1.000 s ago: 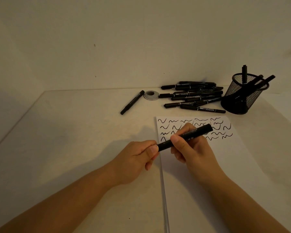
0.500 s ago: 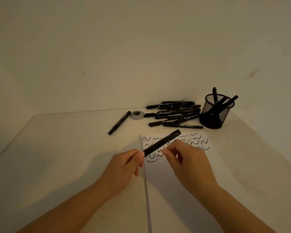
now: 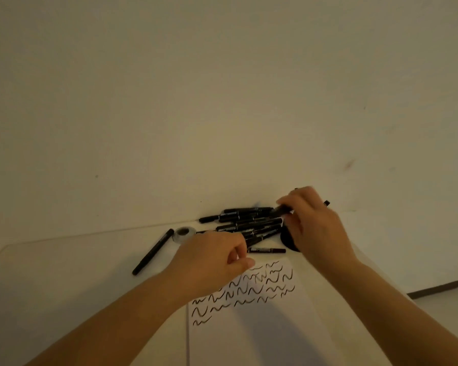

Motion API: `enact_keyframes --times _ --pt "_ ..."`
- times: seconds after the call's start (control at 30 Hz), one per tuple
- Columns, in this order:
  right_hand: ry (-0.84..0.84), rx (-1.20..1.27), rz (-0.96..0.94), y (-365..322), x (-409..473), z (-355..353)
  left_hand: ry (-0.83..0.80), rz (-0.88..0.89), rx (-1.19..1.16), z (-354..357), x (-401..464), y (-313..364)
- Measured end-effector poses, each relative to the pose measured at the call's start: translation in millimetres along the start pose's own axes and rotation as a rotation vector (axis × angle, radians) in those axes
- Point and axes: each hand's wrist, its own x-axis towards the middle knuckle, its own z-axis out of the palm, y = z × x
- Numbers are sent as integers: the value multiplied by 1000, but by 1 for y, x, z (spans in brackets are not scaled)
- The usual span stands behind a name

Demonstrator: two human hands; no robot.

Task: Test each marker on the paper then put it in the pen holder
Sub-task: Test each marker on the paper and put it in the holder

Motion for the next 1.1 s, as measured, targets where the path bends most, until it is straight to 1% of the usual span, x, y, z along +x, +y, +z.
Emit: enact_keyframes --times 0.1,0.17,0.27,0.4,0.5,0.57,0.7,0.87,0.97,1.1 --pt "114 128 309 33 22 -4 -78 -62 130 3 35 -19" --pt "122 182 459 53 29 -1 -140 -137 180 9 56 -37" --pt "82 229 548 73 30 6 -161 -228 201 21 82 -64" --pt "36 316 631 85 25 17 -192 -262 179 38 110 -82" --pt "-59 215 627 90 25 23 -176 -245 180 51 125 -84" --pt "-72 167 628 91 26 26 -145 -204 183 61 132 -80" --pt "-87 67 620 93 29 33 -121 -113 286 78 138 -76" --pt "-161 -43 626 95 32 42 -72 -119 282 84 142 -81" --pt "-173 -105 554 93 33 42 -96 -128 278 86 144 -81" --pt "-240 -254 450 95 30 44 -138 -158 269 89 145 -80"
